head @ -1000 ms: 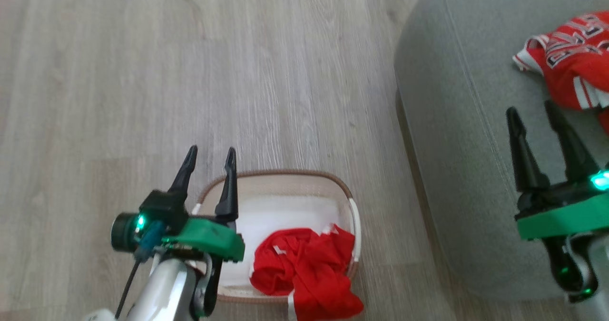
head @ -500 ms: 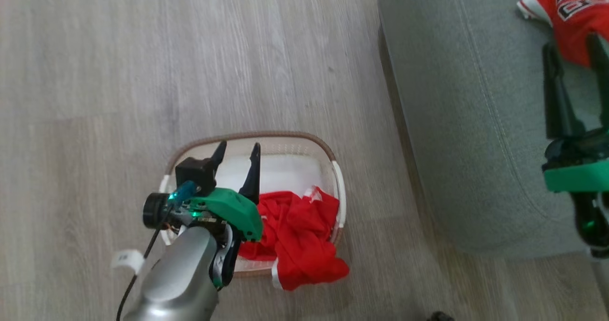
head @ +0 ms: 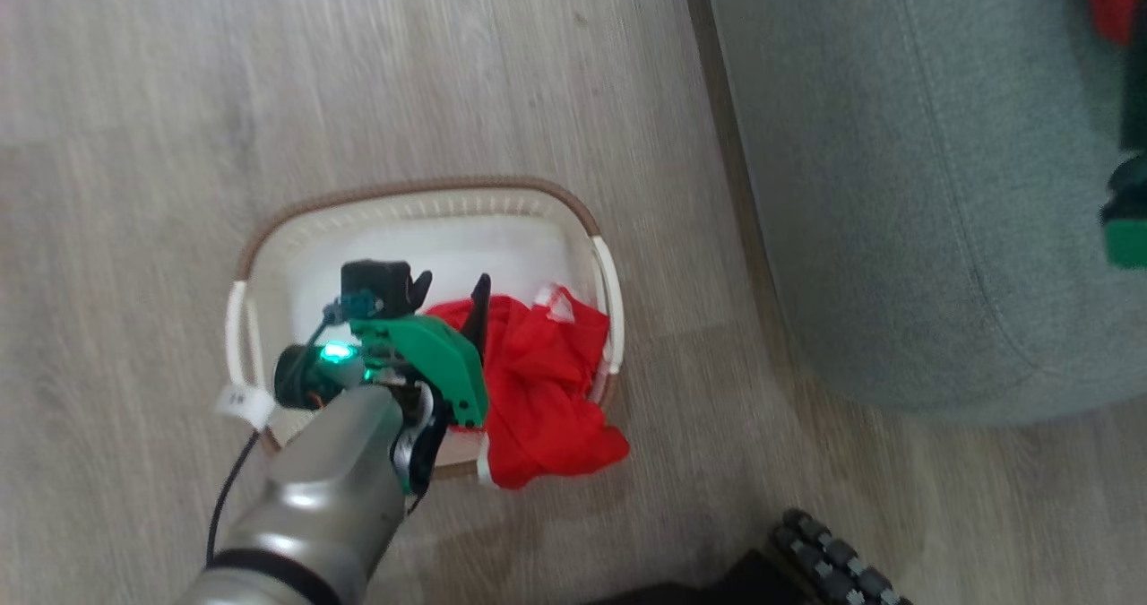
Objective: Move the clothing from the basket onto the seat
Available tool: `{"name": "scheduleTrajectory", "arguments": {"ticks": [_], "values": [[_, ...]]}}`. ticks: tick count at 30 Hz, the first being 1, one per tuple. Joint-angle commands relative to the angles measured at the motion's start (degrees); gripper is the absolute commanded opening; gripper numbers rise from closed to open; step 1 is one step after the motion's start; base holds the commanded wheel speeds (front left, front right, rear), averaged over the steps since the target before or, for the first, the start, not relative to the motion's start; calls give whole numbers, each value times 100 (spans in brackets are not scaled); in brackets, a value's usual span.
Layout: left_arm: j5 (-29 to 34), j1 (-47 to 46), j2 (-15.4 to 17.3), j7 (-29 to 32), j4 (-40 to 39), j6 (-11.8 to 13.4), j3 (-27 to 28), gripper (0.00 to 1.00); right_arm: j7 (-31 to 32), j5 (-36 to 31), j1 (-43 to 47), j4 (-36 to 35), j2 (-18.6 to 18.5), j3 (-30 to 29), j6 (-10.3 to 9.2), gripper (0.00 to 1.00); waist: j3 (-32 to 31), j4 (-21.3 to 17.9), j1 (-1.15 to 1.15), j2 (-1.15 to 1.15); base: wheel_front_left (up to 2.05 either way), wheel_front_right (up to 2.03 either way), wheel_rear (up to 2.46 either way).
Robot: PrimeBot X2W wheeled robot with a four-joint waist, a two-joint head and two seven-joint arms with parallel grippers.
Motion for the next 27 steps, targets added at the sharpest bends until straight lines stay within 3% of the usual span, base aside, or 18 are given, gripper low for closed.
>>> {"name": "scheduleTrajectory", "arguments": {"ticks": [1, 12, 17, 27], "values": [[-169, -166, 16, 37, 52, -30, -46, 100, -36, 65, -99, -231, -202, -8, -1, 100, 355, -166, -1, 0, 0, 0, 0], [-920, -771, 16, 818, 767, -85, -845, 100, -36, 149, -666, -460, -200, -145, -1, 100, 1181, -518, -1, 0, 0, 0, 0], [-1024, -1005, 16, 1333, 959, -13, -1255, 100, -36, 154, -810, -506, -173, -161, -1, 100, 1556, -653, -1, 0, 0, 0, 0], [-1194, -1432, 16, 1649, 1274, 158, -1578, 100, -36, 158, -1020, -592, -110, -244, -1, 100, 2082, -815, -1, 0, 0, 0, 0]]}}
